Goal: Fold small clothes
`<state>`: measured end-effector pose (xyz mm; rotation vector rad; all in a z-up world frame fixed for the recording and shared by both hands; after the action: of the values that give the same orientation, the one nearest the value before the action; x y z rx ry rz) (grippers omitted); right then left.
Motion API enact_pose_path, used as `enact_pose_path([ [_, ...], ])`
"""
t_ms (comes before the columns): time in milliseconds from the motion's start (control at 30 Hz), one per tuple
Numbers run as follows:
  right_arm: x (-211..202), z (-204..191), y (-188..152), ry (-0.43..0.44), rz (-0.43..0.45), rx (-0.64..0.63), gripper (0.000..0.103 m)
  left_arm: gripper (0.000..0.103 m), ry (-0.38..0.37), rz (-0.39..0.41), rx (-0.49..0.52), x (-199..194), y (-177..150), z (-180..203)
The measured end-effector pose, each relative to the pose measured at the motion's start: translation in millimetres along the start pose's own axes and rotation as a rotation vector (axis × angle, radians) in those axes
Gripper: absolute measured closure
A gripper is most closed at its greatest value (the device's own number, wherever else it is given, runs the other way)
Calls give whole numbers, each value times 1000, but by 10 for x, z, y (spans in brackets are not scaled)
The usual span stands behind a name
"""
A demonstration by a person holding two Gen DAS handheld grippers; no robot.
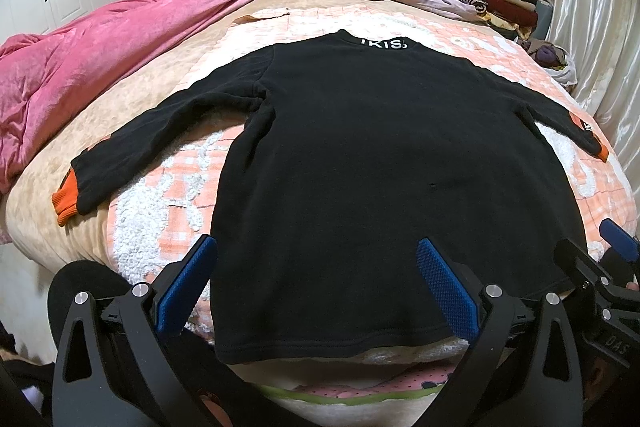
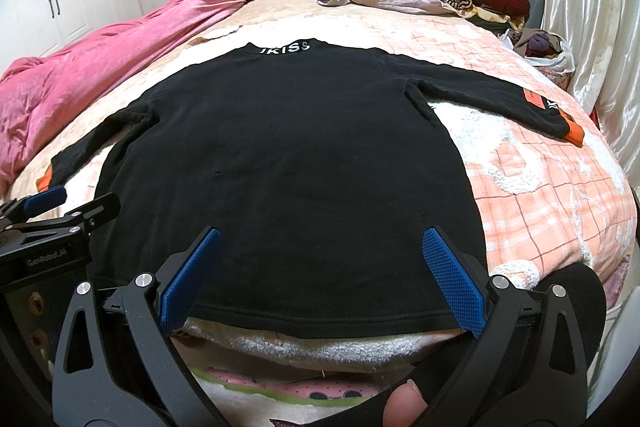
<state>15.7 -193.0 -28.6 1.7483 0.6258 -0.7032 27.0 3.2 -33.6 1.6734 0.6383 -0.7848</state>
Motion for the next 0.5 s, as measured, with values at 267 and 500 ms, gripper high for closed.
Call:
enact_pose_path([
  [267, 3, 6, 3, -1, 0, -1, 8, 4, 6, 0, 5, 7, 5, 6],
  [500, 9, 6, 4, -1, 0, -1, 8, 4, 8, 1, 9, 0, 13, 22],
])
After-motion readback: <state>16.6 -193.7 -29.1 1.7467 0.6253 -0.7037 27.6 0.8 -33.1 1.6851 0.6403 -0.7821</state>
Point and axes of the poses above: each gripper's, at about its wrist camera, not at the fingertips, and x roughly the way its jaws point, z to its right, y to its top, the point moved 4 cm from there along x, roughly the way its jaws point, and after that the axes turned 14 degrees about x, right-handed, at the moved point
